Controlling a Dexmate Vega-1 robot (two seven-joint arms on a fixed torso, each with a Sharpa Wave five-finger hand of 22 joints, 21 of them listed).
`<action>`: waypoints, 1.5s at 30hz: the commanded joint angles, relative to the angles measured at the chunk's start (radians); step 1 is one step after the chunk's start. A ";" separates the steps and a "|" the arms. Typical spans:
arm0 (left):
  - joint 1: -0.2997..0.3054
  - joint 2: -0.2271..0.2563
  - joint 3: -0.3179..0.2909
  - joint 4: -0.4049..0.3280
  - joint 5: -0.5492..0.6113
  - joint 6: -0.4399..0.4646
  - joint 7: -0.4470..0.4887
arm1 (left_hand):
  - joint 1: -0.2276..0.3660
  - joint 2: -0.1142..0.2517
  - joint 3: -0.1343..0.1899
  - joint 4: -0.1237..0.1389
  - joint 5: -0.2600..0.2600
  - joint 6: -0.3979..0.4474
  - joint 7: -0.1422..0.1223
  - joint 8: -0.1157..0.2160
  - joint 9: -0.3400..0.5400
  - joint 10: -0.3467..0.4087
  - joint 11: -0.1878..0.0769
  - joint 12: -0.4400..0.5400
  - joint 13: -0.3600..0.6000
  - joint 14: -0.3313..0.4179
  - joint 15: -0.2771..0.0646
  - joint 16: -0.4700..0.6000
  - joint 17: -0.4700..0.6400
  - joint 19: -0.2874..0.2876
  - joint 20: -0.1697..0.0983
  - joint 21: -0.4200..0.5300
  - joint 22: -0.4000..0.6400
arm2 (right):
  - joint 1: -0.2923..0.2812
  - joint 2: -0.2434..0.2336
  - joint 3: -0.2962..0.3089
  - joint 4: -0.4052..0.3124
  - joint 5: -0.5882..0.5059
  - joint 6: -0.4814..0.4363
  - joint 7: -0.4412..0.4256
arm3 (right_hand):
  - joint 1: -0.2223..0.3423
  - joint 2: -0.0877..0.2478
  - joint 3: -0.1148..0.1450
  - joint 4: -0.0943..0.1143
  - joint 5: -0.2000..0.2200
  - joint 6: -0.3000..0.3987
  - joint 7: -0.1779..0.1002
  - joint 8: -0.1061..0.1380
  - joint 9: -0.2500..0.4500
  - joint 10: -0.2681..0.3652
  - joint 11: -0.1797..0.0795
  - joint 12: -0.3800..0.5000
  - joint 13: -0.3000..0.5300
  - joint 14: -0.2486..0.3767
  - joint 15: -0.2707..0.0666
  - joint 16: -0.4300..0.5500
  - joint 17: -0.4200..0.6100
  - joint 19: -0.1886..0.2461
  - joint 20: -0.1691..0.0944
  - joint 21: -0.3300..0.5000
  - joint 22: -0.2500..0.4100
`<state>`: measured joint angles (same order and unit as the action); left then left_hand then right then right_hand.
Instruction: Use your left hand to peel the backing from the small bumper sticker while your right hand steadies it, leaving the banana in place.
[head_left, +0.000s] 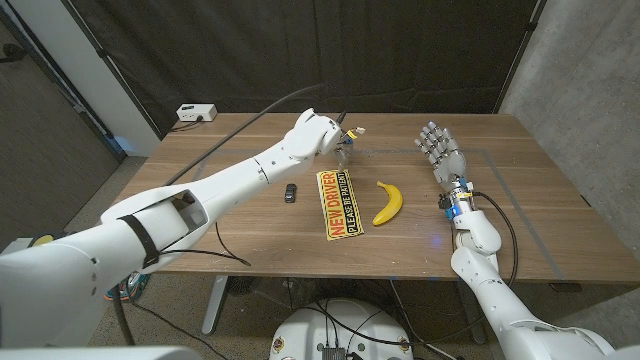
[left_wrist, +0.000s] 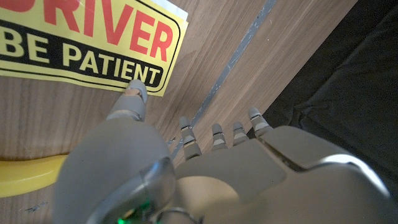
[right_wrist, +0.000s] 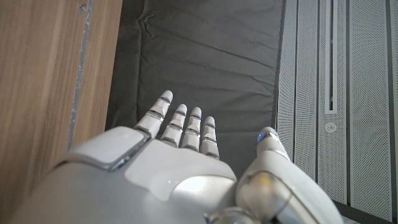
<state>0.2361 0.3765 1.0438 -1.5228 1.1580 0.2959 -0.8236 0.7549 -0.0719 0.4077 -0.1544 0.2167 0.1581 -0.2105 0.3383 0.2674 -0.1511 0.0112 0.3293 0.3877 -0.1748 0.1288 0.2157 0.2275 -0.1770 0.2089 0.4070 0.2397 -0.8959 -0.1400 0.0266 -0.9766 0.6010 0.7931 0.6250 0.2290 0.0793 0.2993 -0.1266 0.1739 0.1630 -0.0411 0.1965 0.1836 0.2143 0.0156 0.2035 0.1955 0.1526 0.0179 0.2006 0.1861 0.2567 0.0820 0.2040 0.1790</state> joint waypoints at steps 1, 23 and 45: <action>0.061 0.000 -0.030 0.020 0.007 -0.025 0.072 | 0.013 0.002 -0.005 0.000 0.007 0.025 -0.004 0.017 0.006 0.017 0.000 0.013 0.006 -0.046 -0.012 0.010 0.002 -0.121 0.006 0.010 0.002 | -0.006 -0.005 -0.015 -0.009 0.002 0.009 -0.020 | -0.005 -0.002 0.001 -0.001 0.005 0.008 -0.002 0.005 0.004 0.007 -0.001 0.003 0.001 0.007 -0.002 0.005 0.002 0.009 0.004 0.005 0.002; 0.034 -0.062 -0.023 0.151 -0.024 -0.082 0.133 | 0.026 0.027 -0.010 0.009 0.007 0.020 -0.008 0.024 0.010 0.004 -0.002 0.014 0.010 -0.053 -0.015 0.001 0.002 -0.106 0.006 0.018 0.002 | -0.014 -0.011 -0.030 -0.018 0.002 0.030 -0.051 | -0.008 -0.002 0.001 0.001 0.005 0.010 -0.001 0.004 0.004 0.014 0.001 0.004 0.002 0.009 -0.002 0.004 0.002 0.010 0.004 0.004 0.002; 0.029 -0.060 -0.009 0.165 -0.014 -0.094 0.130 | 0.063 0.029 -0.037 0.001 0.005 0.213 -0.004 0.129 0.026 0.068 -0.028 0.051 0.010 -0.012 -0.032 0.000 -0.008 -0.078 0.006 0.034 0.000 | -0.012 -0.018 -0.048 -0.015 -0.009 0.057 -0.092 | -0.009 -0.002 0.002 0.000 0.006 0.012 -0.005 0.003 0.005 0.016 0.002 0.002 0.002 0.014 -0.001 0.004 0.002 0.011 0.003 0.004 0.002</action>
<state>0.2652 0.3137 1.0264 -1.3651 1.1341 0.2040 -0.6866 0.8065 -0.0472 0.3723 -0.1520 0.2167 0.3684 -0.2140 0.4625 0.2906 -0.0890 -0.0125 0.3747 0.3940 -0.1714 0.0980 0.2169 0.2182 -0.1770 0.2089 0.4332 0.2368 -0.9080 -0.1541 -0.0112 -0.9901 0.6018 0.8364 0.5594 0.2291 0.0794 0.2994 -0.1267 0.1739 0.1662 -0.0447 0.1965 0.1836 0.2209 0.0156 0.2034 0.1955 0.1577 0.0127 0.2006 0.1863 0.2602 0.0859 0.2040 0.1790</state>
